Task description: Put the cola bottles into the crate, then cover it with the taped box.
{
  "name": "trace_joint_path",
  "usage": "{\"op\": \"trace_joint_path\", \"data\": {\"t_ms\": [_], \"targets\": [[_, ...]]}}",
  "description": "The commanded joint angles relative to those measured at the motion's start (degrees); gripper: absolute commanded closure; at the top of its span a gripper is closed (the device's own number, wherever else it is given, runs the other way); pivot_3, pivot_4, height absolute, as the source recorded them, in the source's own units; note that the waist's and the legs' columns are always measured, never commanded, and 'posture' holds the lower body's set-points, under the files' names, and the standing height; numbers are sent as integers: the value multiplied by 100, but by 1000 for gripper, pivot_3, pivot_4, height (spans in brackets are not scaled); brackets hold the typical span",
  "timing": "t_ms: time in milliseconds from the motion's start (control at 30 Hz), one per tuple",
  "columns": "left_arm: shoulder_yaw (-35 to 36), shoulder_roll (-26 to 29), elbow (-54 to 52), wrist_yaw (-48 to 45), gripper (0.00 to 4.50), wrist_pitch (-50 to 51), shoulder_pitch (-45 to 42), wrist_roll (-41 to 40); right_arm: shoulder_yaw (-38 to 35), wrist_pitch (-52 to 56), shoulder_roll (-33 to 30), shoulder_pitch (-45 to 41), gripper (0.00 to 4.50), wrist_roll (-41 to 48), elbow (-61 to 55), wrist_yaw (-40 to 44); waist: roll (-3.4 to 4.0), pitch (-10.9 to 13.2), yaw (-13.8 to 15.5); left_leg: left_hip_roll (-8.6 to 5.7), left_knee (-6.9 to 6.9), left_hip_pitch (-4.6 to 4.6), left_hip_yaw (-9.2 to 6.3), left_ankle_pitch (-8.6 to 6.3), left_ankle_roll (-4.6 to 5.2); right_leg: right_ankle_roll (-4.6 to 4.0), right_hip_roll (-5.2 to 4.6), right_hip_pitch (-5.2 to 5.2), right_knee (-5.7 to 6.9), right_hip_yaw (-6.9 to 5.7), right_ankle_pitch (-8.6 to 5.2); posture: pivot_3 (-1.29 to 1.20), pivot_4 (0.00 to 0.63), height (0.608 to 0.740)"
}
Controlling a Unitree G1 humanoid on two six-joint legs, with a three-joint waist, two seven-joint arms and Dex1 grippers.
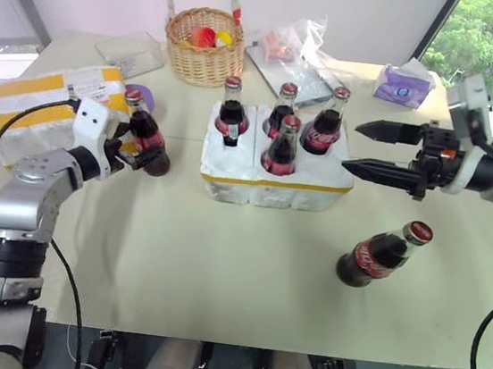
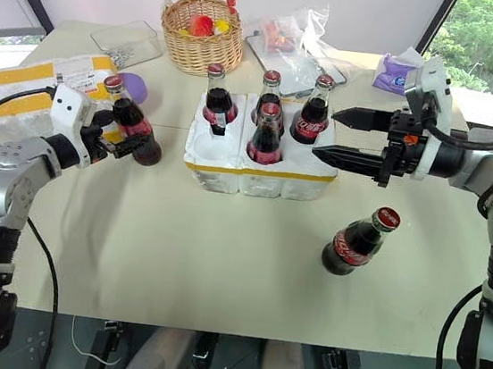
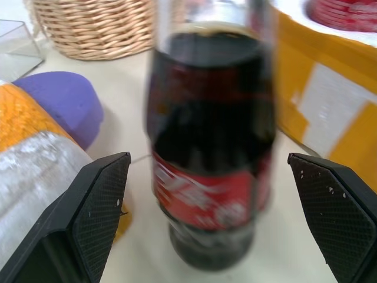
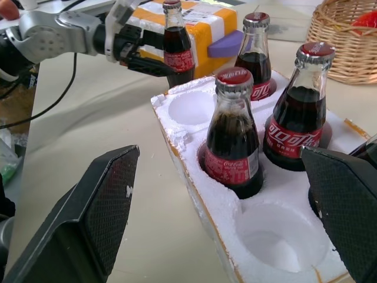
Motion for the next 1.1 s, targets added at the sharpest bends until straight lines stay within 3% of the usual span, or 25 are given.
{"op": "trace_joint_path", "data": {"t_ms": [33,133,200,300,533,800,1100], "targets": [[-49,-53,273,-87,25,-228,-271,95,-249,-14,-57,14,0,120,-214,-45,0,0,-1,0,0,0,0,0,0,0,1,0,0,-1,0,0,150,740],[-73,-87,469,-164,25,-308,-393,133,-270,5,-54,35,0,147,-237,-97,0,0,-13,0,0,0,0,0,0,1,1,-1,0,-2,0,0,150,740],[-59,-95,503,-260,547,-379,-403,100,-297,29,-43,44,0,177,-255,-143,0,0,-13,0,0,0,0,0,0,1,1,-2,1,-2,0,0,150,740],[56,-46,401,-384,1708,-235,-392,-73,-352,67,-47,130,0,221,-304,-203,0,0,-6,0,-1,0,0,0,0,1,0,-2,1,-1,0,0,150,740],[520,382,-46,-885,1669,615,-553,-846,-499,140,-65,321,0,324,-401,-346,-6,4,-9,0,0,-7,0,-1,3,1,0,-7,0,0,1,0,150,740],[1010,799,-280,-1564,1669,2307,-1843,-2571,-625,150,-41,543,0,400,-530,-511,-39,23,-8,0,29,-77,-7,4,-2,10,4,-59,8,-6,18,0,150,740],[-40,239,-272,-1735,1669,1976,-2459,-2148,-878,197,-61,859,0,502,-772,-738,-38,22,-8,-6,31,-79,0,21,-27,15,2,-64,16,-6,22,0,150,740]]}}
